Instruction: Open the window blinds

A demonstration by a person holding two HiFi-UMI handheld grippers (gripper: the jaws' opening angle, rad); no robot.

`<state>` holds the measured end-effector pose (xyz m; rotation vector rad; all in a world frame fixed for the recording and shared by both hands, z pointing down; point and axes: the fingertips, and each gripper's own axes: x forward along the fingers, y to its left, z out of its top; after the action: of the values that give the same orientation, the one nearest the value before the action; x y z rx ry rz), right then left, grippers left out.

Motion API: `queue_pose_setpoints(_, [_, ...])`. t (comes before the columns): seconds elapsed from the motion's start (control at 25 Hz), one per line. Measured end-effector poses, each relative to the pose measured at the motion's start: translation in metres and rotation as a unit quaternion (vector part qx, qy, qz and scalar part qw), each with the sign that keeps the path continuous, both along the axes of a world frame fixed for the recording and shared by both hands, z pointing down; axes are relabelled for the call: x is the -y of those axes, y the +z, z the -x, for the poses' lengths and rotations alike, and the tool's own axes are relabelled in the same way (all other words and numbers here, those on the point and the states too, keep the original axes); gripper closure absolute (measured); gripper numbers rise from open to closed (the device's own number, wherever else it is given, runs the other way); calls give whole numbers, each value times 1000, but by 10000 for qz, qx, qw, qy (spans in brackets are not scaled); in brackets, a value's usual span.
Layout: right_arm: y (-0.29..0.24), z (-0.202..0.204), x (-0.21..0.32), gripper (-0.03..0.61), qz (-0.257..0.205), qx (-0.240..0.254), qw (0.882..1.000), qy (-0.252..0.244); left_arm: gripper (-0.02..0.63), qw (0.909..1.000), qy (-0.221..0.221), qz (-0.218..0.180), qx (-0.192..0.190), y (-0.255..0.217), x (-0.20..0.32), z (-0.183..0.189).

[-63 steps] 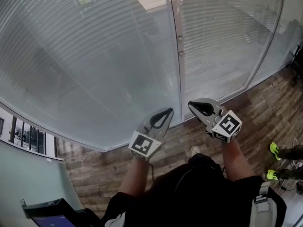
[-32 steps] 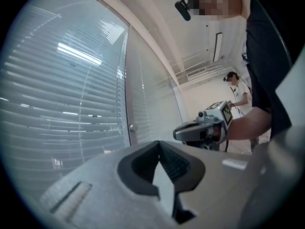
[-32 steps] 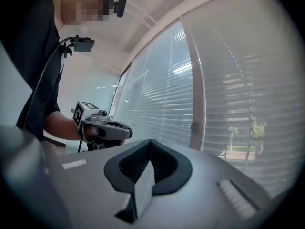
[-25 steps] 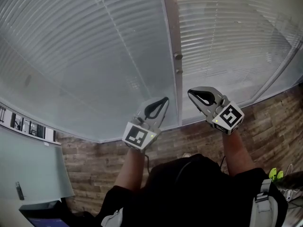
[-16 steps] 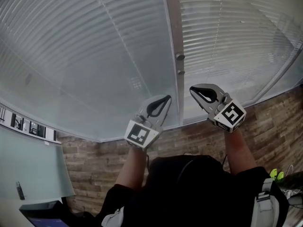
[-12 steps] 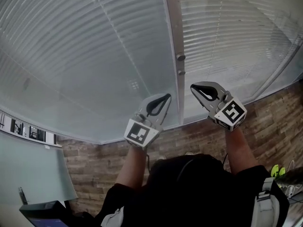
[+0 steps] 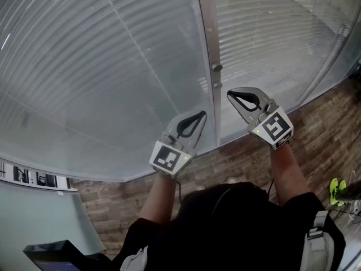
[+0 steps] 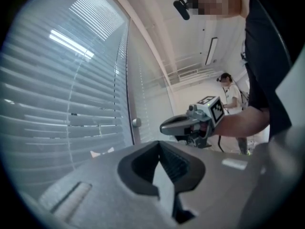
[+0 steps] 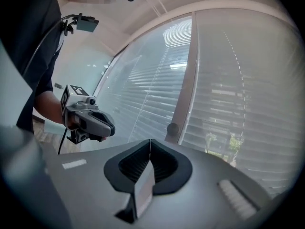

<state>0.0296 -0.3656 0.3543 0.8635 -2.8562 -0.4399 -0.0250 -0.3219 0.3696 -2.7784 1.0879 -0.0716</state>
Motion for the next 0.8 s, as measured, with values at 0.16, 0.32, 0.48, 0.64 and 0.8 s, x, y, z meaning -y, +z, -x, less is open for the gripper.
queue_pose_setpoints(0.16, [-6,0,10,509,-257,-301,9985,370,609,9998,198,-10,53,2,1,1])
queue_pose_setpoints(0.32, [-10,2,18,498,-467,-657,9949,604,609,9992,399,-33,39,2,-1,-2])
queue_pose_setpoints(0.48, [-17,6,27,480,-753,-1094,9877,827,609,9984,552,-52,73,2,-3,-2])
queue_pose_setpoints(0.64, [-25,10,36,455,-1152,-1779,9709,1114,609,9980,630,-51,39,3,-7,1])
queue_pose_setpoints(0.8, [-25,19,46,429,-1545,-2543,9453,1334,609,9977,679,-9,-20,4,-6,5])
